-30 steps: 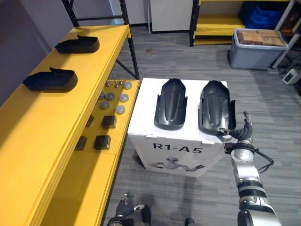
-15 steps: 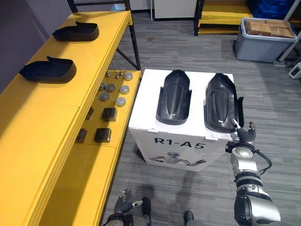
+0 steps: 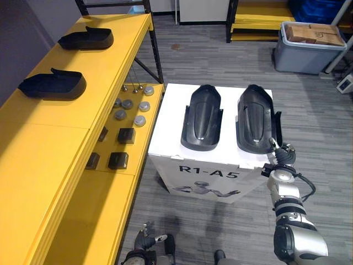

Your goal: Walk over and take plastic housings, then place them on the shelf

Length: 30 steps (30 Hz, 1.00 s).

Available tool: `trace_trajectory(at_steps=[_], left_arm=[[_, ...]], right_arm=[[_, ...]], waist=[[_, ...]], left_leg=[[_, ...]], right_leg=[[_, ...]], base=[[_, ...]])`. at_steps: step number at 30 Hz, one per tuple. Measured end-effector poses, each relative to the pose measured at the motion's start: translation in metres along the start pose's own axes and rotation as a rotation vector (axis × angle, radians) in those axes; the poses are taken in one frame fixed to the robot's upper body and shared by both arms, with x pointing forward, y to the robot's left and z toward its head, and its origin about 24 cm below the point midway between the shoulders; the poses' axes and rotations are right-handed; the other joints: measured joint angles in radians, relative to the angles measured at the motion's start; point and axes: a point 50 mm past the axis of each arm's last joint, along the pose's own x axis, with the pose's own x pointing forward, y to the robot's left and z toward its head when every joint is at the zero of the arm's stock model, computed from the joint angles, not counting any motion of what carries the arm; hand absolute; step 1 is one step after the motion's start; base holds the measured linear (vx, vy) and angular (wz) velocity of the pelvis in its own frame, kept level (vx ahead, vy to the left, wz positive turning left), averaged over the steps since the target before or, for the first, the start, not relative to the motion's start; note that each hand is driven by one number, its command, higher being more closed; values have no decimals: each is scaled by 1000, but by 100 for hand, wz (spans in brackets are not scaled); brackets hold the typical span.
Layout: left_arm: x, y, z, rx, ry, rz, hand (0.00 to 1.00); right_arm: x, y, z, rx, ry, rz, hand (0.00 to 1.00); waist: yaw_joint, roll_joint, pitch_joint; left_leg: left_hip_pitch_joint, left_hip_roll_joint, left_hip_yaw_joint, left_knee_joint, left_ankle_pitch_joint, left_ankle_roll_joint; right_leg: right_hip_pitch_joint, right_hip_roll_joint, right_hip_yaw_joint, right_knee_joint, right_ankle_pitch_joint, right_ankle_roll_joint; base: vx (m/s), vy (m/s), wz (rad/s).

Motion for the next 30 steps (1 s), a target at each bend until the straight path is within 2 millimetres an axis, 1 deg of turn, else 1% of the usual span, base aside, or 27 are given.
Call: trace_trajectory(at_steps=[3,10,13,15,17,18,20,22,23,25,30], left_arm=[[0,2,0,4,0,3,0],[0,2,1,4,0,-1,0],[0,1,1,4,0,-2,0],[0,2,0,4,3,-2,0],[0,3,0,1,7,3,0],[0,4,0,3,5,6,0],[0,5,1,8,2,9,0],[0,5,0,8,4,8,0],[0,5,0,8,6,4,0],[0,5,0,8,8,3,0],[0,7,1,7,9,7,0]], right_arm=[[-1,-3,1,0,-15,-5,100],[-9,-19,5,-9,-102,-28,100],[-13,-25,1,-16,-108,-39,100],[-14,-30,0,-13,-117,-51,100],[-14,-39,0,6,-117,-82,100],[-15,-45,-1,13,-124,-103,100],[-18,-52,-1,13,-135,-123,100],[-20,-56,-3,8,-139,-131,100],[-21,-59,-4,5,-142,-137,0],[-24,-62,-5,0,-151,-143,0],[-31,-69,6,-12,-224,-164,0]], waist=[[-4,-6,5],[-7,-7,6],[-7,-7,6],[-10,-7,6],[-20,-8,6],[-19,-8,5],[-20,-8,5],[-20,-8,3],[-20,-9,3],[-20,-9,2],[-22,-9,-2]], left_leg=[[1,1,7,0,0,0],[15,4,16,0,-3,-3],[15,4,14,0,-3,-3],[15,3,10,0,-3,-3],[16,3,0,0,-3,-3],[17,3,-4,0,-3,-3],[17,4,-7,0,-3,-3],[17,4,-7,1,-3,-3],[17,4,-7,1,-3,-3],[17,4,-7,1,-3,-3],[17,4,-7,1,-3,-3]], right_leg=[[5,0,7,-18,0,0],[18,3,17,-28,-1,0],[21,3,15,-28,-1,0],[23,3,12,-28,-1,0],[29,3,9,-28,0,0],[31,3,3,-28,0,0],[33,5,-3,-28,0,0],[33,5,-3,-28,0,0],[33,5,-2,-28,0,0],[33,5,-2,-27,0,0],[32,5,-2,-27,0,0]], base=[[-22,-1,-11],[-1,-2,-5],[6,-4,2],[8,-6,5],[7,-7,12],[3,-8,12],[-1,-13,6],[0,0,0],[0,0,0],[0,0,0],[0,0,0]])
